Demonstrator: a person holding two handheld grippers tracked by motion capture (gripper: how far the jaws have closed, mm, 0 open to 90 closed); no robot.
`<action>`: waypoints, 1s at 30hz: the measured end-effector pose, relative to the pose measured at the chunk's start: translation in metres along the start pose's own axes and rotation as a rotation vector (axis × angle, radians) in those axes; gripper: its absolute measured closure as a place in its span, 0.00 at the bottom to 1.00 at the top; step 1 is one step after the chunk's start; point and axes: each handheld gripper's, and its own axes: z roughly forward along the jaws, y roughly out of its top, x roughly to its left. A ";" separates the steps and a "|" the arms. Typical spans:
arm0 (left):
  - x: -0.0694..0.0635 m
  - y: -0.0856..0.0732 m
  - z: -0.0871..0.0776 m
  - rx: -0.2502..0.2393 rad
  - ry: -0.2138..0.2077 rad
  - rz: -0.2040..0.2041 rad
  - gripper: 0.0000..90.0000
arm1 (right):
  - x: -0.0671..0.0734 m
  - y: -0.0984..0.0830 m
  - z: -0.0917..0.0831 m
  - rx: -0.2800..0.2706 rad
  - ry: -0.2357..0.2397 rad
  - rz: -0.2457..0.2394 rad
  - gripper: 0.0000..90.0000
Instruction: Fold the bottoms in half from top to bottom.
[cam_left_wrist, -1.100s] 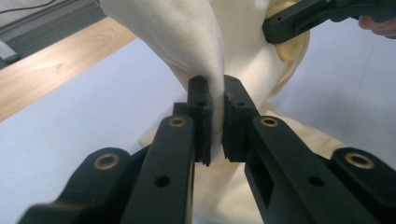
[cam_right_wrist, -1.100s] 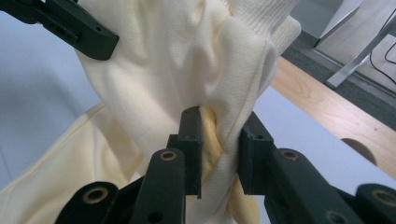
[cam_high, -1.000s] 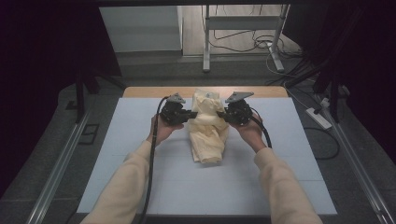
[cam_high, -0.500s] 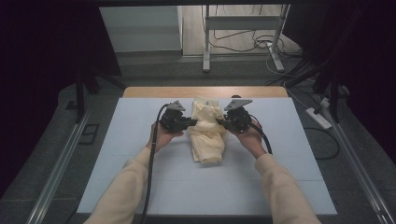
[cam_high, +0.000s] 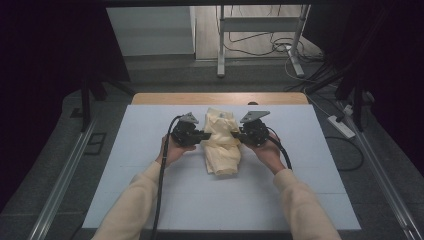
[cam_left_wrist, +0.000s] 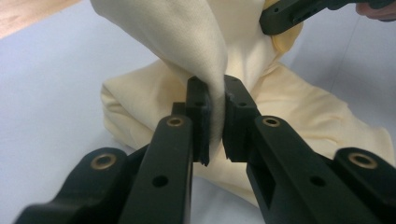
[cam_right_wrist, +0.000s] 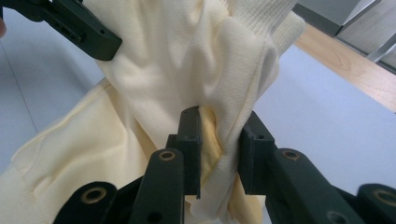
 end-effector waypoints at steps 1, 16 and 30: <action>0.000 -0.001 0.000 0.001 0.001 0.001 0.91 | 0.001 -0.001 0.000 0.000 0.002 0.005 0.81; -0.007 -0.015 0.002 0.015 -0.019 -0.009 0.88 | 0.012 -0.019 -0.002 -0.016 0.024 0.020 0.79; -0.013 -0.024 0.002 0.013 -0.024 -0.013 0.84 | 0.024 -0.027 -0.009 -0.022 0.018 0.002 0.76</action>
